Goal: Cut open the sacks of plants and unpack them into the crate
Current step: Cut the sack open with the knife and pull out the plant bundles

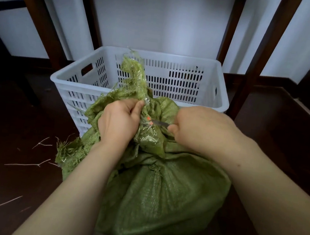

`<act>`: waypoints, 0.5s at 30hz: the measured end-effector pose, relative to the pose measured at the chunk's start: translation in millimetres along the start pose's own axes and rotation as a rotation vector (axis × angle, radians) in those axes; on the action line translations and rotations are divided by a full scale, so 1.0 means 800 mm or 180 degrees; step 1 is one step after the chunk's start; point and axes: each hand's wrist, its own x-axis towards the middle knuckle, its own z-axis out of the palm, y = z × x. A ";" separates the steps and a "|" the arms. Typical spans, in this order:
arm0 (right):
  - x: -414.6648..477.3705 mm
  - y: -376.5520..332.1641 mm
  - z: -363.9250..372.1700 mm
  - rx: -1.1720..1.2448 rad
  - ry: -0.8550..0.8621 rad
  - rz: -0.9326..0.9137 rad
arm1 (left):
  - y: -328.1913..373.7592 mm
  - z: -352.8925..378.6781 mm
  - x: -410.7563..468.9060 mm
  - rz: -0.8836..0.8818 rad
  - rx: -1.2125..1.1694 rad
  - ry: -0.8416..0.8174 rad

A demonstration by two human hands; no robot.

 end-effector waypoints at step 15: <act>0.052 0.040 0.063 0.5311 -0.0480 0.0599 | 0.041 -0.013 0.000 -0.0216 -0.2256 -0.0912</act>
